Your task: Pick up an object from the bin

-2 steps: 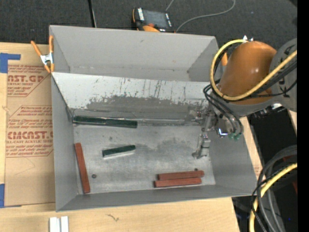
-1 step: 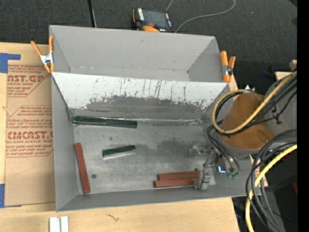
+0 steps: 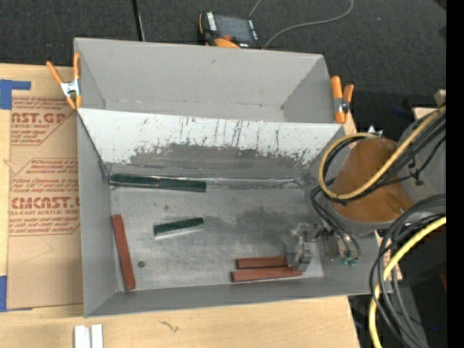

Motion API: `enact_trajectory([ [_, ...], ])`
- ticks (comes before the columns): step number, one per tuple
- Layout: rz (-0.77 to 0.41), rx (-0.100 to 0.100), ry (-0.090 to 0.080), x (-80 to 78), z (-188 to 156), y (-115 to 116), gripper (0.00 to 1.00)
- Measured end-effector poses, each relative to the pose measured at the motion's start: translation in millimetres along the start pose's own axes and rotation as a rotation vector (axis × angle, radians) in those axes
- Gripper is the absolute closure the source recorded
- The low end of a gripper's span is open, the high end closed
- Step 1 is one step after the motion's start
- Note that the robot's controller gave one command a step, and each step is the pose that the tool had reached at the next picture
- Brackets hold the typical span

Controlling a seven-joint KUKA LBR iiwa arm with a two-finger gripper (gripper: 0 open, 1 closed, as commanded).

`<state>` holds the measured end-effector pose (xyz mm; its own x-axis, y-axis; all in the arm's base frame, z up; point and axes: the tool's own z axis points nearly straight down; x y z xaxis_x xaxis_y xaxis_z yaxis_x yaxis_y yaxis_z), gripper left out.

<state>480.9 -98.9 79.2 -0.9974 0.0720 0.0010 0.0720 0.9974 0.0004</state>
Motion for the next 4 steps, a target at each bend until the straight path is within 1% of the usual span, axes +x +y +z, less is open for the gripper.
enact_trajectory([
  [1, 0.000, 0.000, -0.002, -1.0, -0.3, 0.2, 0.00],
  [2, -0.016, -0.002, -0.003, 0.7, 7.6, 51.8, 0.00],
  [3, -0.040, -0.001, -0.008, 4.4, 8.5, 68.9, 0.00],
  [4, -0.041, 0.000, 0.002, 6.3, 7.4, 68.5, 1.00],
])
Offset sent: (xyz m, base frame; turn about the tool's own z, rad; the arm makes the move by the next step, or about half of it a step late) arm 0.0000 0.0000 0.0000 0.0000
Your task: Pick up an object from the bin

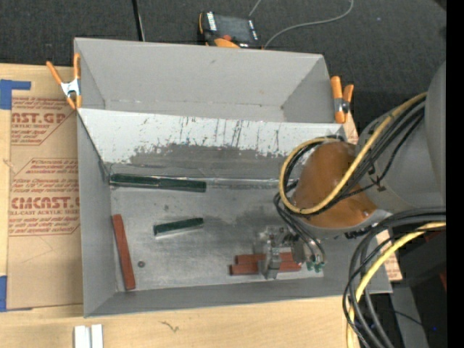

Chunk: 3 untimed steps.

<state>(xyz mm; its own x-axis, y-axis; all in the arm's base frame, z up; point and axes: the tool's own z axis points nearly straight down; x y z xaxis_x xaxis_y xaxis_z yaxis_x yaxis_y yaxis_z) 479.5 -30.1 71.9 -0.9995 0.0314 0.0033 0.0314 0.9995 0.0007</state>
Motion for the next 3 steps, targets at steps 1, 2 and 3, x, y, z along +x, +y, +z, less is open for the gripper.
enact_trajectory([
  [1, 0.002, 0.000, -0.010, -1.7, 1.5, -0.1, 0.00],
  [2, -0.001, 0.001, 0.000, 0.0, 0.0, -0.1, 1.00],
  [3, 0.001, 0.001, -0.010, -1.7, 1.5, -0.1, 0.00],
])
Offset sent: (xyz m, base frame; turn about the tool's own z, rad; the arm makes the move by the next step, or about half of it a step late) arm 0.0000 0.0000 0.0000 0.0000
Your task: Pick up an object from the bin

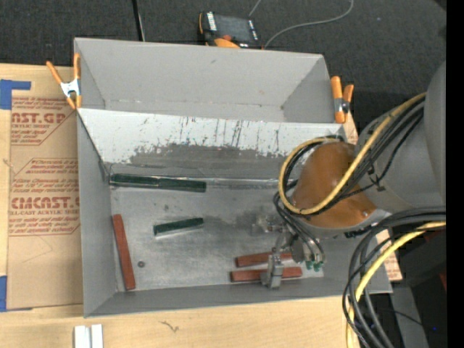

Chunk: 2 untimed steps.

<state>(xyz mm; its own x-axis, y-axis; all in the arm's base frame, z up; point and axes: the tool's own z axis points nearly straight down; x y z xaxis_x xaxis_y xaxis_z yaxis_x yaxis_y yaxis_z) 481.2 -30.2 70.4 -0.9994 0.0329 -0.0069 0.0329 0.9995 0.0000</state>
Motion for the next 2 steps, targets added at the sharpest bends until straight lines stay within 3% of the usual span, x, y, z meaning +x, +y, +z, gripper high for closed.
enact_trajectory([
  [1, -0.003, 0.000, 0.009, 1.5, -1.6, 0.1, 1.00],
  [2, 0.000, 0.000, 0.000, 0.0, 0.1, 0.0, 0.00],
])
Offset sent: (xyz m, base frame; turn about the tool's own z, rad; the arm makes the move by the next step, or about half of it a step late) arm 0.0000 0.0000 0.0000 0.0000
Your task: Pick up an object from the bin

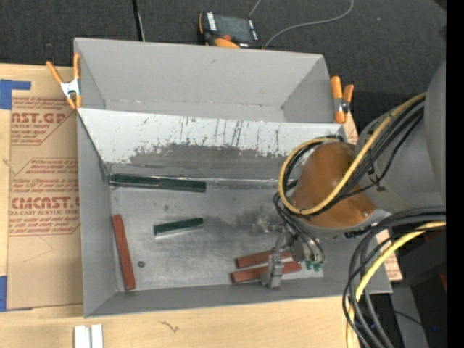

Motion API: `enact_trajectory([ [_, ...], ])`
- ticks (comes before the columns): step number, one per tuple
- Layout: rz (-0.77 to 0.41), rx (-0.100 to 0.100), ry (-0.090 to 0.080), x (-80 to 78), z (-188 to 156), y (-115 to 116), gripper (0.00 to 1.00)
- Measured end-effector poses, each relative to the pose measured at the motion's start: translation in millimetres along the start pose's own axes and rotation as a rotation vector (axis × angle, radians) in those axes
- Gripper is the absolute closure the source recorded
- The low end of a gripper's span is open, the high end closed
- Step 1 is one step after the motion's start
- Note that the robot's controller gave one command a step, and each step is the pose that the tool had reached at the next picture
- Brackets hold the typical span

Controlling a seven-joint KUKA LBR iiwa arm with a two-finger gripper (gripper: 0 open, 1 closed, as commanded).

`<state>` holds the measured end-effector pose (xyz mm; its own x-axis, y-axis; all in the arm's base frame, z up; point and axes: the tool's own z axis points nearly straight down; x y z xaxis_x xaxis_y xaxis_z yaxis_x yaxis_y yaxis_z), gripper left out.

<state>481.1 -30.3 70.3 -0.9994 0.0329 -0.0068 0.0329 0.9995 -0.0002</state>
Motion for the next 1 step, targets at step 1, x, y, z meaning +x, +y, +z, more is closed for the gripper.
enact_trajectory([
  [1, -0.003, 0.000, 0.007, 1.0, -1.7, 0.3, 1.00],
])
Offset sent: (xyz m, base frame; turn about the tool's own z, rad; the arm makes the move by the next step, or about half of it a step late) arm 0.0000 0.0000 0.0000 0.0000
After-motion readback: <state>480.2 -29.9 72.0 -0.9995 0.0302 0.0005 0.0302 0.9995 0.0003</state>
